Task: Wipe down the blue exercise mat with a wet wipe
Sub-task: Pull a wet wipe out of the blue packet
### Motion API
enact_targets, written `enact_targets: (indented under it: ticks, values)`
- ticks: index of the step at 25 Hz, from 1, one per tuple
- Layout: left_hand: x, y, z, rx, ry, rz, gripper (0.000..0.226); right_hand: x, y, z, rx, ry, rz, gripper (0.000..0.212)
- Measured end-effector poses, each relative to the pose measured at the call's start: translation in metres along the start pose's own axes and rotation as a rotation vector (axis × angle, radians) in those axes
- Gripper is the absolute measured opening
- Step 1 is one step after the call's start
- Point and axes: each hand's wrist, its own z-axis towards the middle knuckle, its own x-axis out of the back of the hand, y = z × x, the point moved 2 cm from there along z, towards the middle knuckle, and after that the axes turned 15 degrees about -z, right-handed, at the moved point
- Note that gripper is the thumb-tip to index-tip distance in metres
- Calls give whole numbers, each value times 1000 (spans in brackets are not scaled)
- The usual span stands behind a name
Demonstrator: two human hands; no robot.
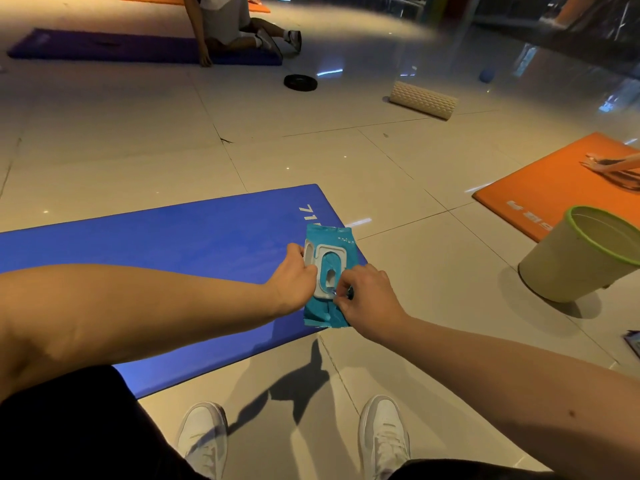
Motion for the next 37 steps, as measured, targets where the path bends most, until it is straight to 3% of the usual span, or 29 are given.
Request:
enact_targets:
  ticks: [4, 6, 9, 12, 17, 22, 26, 37]
  values:
    - [1, -2, 0, 70, 57, -54, 10, -2, 1, 0, -51, -75, 198, 19]
    - [1, 2, -1, 79, 72, -64, 11, -1, -2, 2, -114, -116, 318, 33]
    - [-3, 6, -3, 99, 41, -115, 14, -4, -4, 8, -188, -180, 314, 48]
    - [-8, 8, -5, 114, -4, -147, 19, -6, -1, 12, -216, -187, 168, 38]
    - [-11, 10, -6, 115, -3, -187, 17, -1, -5, 15, -200, -58, 71, 7]
    - [-11, 12, -8, 122, 6, -239, 17, 1, -9, 16, -130, -66, -127, 25]
    - [-12, 15, -11, 109, 17, -288, 15, 4, -13, 20, -132, -29, -262, 22]
    - [-19, 21, -18, -18, 41, -203, 11, 21, -14, 26, -183, -37, -269, 10]
